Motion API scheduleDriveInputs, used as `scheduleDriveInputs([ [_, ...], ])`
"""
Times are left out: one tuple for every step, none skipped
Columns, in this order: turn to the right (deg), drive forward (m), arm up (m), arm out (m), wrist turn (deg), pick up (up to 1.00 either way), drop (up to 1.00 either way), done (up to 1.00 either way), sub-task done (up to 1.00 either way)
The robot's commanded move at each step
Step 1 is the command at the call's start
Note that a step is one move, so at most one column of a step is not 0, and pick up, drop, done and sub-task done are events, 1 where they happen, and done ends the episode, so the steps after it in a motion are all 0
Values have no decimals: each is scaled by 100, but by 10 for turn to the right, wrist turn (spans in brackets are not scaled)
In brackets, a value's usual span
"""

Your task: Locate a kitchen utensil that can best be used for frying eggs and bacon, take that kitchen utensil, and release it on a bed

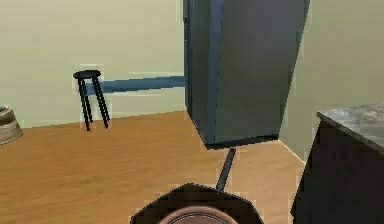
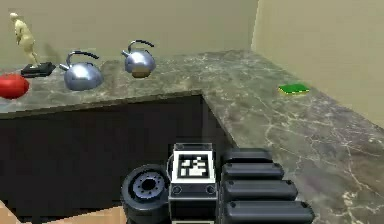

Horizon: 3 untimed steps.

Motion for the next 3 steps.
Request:
scheduleDriveInputs([
  [-120, 0, 0, 0, 0, 0, 0, 0, 0],
  [0, 25, 0, 0, 0, 0, 0, 0, 0],
  [-150, 0, 0, 0, 0, 0, 0, 0, 0],
])
